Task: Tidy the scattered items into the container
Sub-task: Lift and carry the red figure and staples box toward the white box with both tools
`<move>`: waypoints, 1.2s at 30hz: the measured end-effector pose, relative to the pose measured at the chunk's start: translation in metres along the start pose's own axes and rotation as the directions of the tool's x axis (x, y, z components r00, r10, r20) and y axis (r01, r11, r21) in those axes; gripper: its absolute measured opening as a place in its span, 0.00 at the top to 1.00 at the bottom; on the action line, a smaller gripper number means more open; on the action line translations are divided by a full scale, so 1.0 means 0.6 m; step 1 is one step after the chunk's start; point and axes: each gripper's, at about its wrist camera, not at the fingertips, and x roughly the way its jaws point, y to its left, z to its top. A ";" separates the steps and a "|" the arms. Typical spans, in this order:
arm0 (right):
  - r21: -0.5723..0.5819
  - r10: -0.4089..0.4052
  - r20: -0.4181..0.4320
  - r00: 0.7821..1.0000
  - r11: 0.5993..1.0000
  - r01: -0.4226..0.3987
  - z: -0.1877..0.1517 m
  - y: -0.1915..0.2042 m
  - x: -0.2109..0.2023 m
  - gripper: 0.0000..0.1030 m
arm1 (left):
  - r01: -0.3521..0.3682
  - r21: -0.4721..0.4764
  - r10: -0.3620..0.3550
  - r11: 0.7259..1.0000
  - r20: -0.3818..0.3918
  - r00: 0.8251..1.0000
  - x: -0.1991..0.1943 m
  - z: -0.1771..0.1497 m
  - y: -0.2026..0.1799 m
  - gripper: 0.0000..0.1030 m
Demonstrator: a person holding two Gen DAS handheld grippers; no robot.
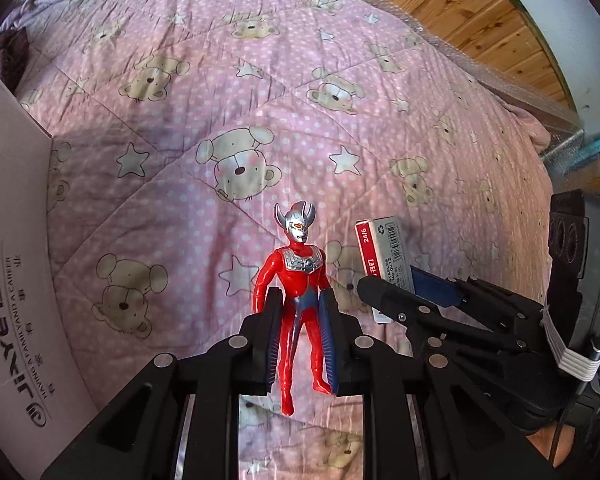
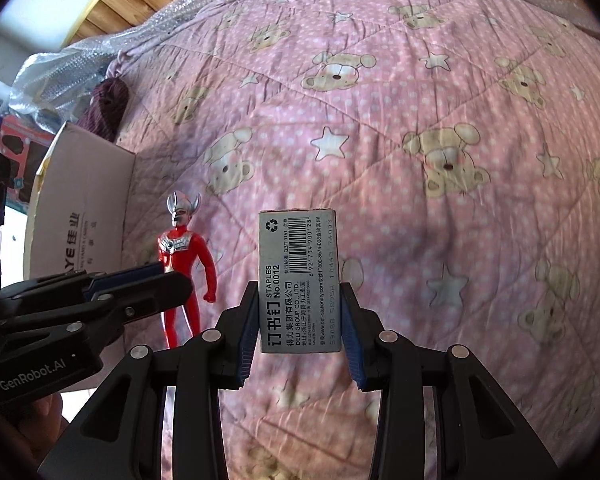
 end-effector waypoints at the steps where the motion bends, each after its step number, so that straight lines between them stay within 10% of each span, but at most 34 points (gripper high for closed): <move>1: -0.001 -0.001 0.002 1.000 1.000 0.001 -0.003 0.002 -0.003 0.62 | -0.001 0.006 0.001 1.000 0.002 1.000 -0.004 -0.004 -0.002 0.81; 36: -0.112 -0.019 0.061 0.998 0.993 0.025 -0.151 0.116 -0.106 0.62 | 0.021 0.112 -0.043 0.993 0.198 0.979 -0.171 -0.129 -0.024 0.81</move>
